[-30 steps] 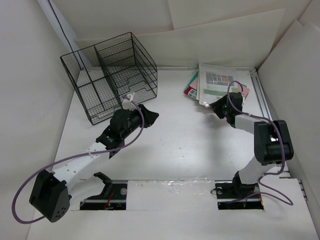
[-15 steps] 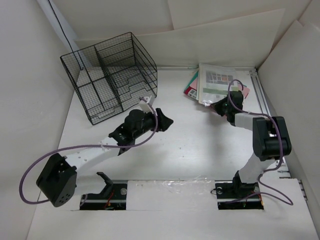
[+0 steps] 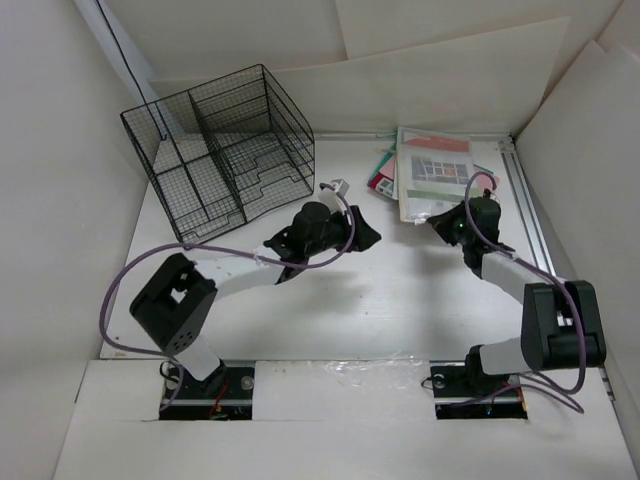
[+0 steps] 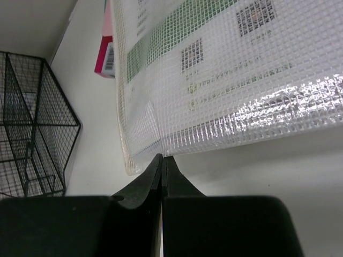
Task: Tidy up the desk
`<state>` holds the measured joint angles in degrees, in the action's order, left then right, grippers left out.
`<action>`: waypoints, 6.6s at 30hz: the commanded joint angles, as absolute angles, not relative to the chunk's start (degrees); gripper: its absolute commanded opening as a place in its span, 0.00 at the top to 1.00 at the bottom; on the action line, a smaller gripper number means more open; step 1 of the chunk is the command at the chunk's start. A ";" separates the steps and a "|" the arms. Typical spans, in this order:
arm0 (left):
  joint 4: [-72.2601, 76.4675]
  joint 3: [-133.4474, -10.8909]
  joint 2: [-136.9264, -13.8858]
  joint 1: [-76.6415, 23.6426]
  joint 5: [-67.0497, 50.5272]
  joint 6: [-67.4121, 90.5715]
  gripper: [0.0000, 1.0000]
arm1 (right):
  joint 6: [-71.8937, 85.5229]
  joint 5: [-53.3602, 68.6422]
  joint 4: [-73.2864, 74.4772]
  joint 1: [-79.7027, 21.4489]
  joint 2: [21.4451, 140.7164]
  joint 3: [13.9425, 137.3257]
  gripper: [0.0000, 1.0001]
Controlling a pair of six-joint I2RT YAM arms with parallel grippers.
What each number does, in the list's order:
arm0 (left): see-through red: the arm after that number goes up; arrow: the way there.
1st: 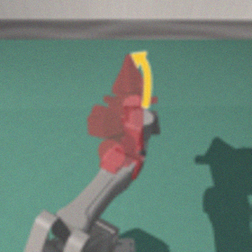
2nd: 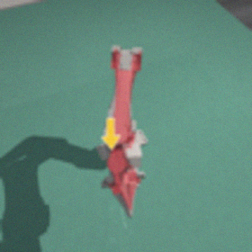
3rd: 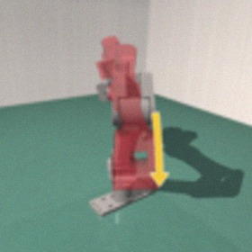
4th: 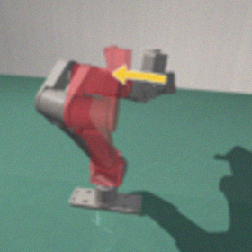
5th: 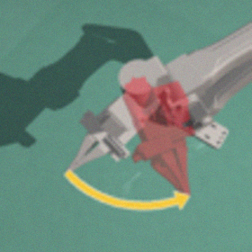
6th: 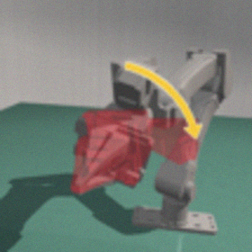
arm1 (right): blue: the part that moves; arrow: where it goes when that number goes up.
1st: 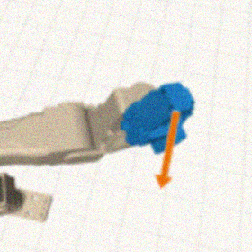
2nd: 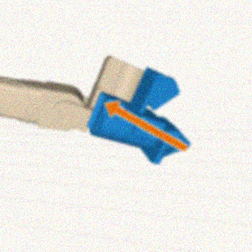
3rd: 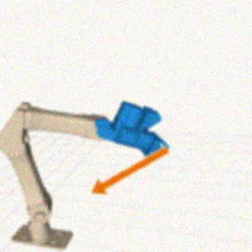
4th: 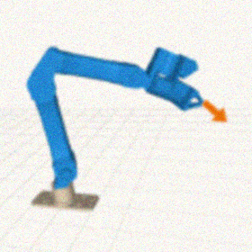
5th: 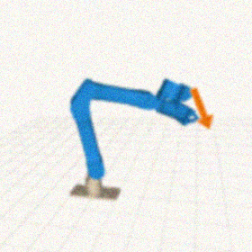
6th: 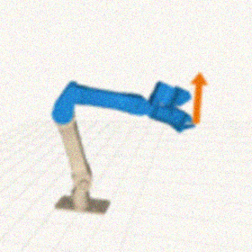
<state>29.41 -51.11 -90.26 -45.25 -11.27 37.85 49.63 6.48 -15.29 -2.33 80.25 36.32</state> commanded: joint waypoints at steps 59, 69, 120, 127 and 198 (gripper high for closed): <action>55.20 -80.33 -132.00 -45.18 -26.72 54.93 0.41 | 36.47 14.33 3.96 -9.67 57.39 26.37 1.00; 61.26 -81.39 -135.00 -45.18 -29.97 58.45 0.93 | 35.43 14.85 3.96 -11.43 59.94 26.89 1.00; 6.42 -111.53 -93.78 -11.90 -21.97 35.94 1.00 | 34.19 6.67 13.89 -11.95 36.83 34.10 0.01; 12.65 -109.07 -99.56 -0.72 -26.71 37.27 1.00 | 33.66 9.05 12.74 -11.95 37.35 32.44 0.01; -15.64 -88.50 -92.45 7.12 -12.30 31.90 1.00 | 33.13 13.00 6.50 -13.54 34.89 27.51 0.01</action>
